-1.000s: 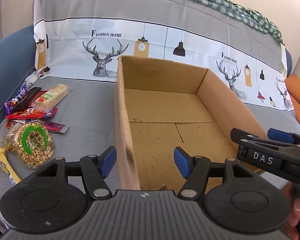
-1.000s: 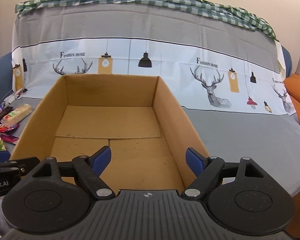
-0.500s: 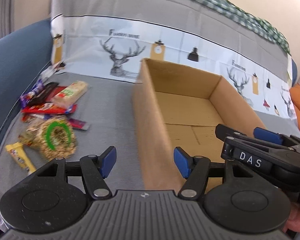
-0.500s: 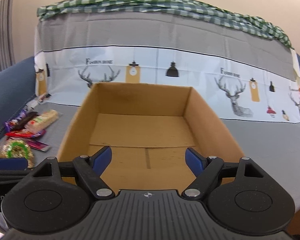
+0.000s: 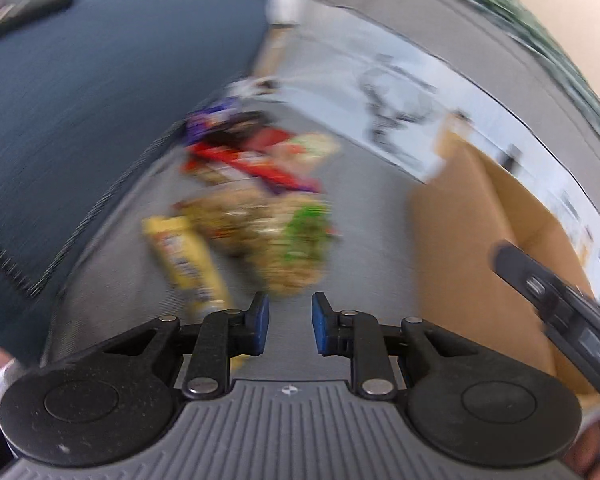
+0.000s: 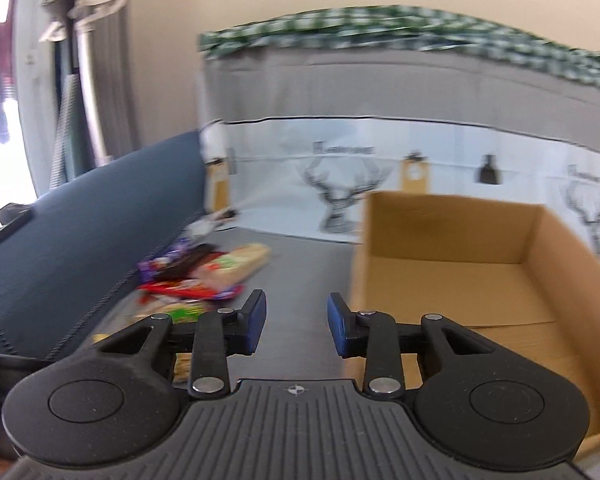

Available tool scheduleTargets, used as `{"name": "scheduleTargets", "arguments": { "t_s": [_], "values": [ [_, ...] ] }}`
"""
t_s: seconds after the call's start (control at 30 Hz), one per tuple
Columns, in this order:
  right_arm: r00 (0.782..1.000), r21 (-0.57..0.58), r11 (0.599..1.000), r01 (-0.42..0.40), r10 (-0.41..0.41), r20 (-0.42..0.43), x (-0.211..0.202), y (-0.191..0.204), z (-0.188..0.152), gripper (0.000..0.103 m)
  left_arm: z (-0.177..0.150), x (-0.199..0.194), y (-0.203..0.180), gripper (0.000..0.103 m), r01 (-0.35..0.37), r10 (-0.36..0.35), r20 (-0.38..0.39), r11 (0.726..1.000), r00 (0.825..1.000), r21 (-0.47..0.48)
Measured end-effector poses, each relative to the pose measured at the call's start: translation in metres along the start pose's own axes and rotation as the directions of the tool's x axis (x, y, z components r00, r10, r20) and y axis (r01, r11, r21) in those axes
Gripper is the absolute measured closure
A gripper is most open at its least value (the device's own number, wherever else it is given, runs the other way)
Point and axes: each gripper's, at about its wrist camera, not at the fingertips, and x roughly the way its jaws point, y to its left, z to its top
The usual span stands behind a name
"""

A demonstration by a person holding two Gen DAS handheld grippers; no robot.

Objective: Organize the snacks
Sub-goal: 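Move the left tool to the snack pile and grasp the yellow candy bar, then grasp the round clear pack with green ring using the right tool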

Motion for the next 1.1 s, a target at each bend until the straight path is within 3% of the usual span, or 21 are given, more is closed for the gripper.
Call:
{"name": "scheduleTargets", "arguments": {
  "t_s": [0.1, 0.17, 0.2, 0.33, 0.47, 0.57, 0.7, 0.8, 0.87, 0.97, 1.1],
  "values": [
    [0.996, -0.010, 0.996, -0.088, 0.088, 0.003, 0.007, 0.010, -0.007, 0.065, 0.004, 0.012, 0.028, 0.078, -0.038, 0.038, 0.004, 0.992, 0.999, -0.117],
    [0.988, -0.005, 0.988, -0.152, 0.152, -0.012, 0.014, 0.013, -0.011, 0.056, 0.006, 0.021, 0.041, 0.077, -0.037, 0.033, -0.020, 0.982, 0.999, -0.184],
    [0.982, -0.004, 0.982, -0.188, 0.188, -0.021, 0.018, 0.014, -0.012, 0.045, 0.007, 0.026, 0.044, 0.076, -0.036, 0.028, -0.041, 0.977, 0.999, -0.208],
    [0.957, 0.000, 0.961, -0.277, 0.276, -0.090, 0.045, 0.028, -0.009, 0.020, 0.011, 0.035, 0.049, 0.073, -0.044, 0.033, -0.052, 0.975, 0.998, -0.219],
    [0.942, 0.032, 0.952, -0.305, 0.306, -0.140, 0.084, 0.039, -0.008, 0.005, 0.010, 0.035, 0.058, 0.084, -0.043, 0.031, -0.052, 0.970, 0.998, -0.238],
    [0.928, 0.053, 0.954, -0.295, 0.300, -0.219, 0.115, 0.046, -0.008, 0.005, 0.008, 0.034, 0.058, 0.089, -0.048, 0.039, -0.050, 0.975, 0.998, -0.218],
    [0.895, 0.069, 0.946, -0.317, 0.323, -0.307, 0.145, 0.051, -0.019, 0.005, 0.011, 0.033, 0.071, 0.090, -0.030, 0.018, -0.047, 0.963, 0.999, -0.266],
    [0.887, 0.059, 0.952, -0.301, 0.302, -0.349, 0.160, 0.054, -0.025, 0.007, 0.012, 0.032, 0.077, 0.090, -0.011, -0.003, -0.047, 0.957, 0.999, -0.288],
    [0.889, 0.047, 0.954, -0.295, 0.292, -0.354, 0.163, 0.055, -0.027, 0.017, 0.013, 0.032, 0.081, 0.090, 0.003, -0.019, -0.050, 0.954, 0.999, -0.301],
    [0.888, 0.026, 0.954, -0.299, 0.289, -0.358, 0.154, 0.053, -0.024, 0.018, 0.014, 0.032, 0.083, 0.090, 0.013, -0.031, -0.052, 0.951, 0.998, -0.309],
    [0.907, -0.093, 0.956, -0.279, 0.231, -0.352, 0.116, 0.055, -0.014, 0.018, 0.014, 0.032, 0.078, 0.090, 0.038, -0.058, -0.060, 0.956, 0.997, -0.292]
  ]
}}
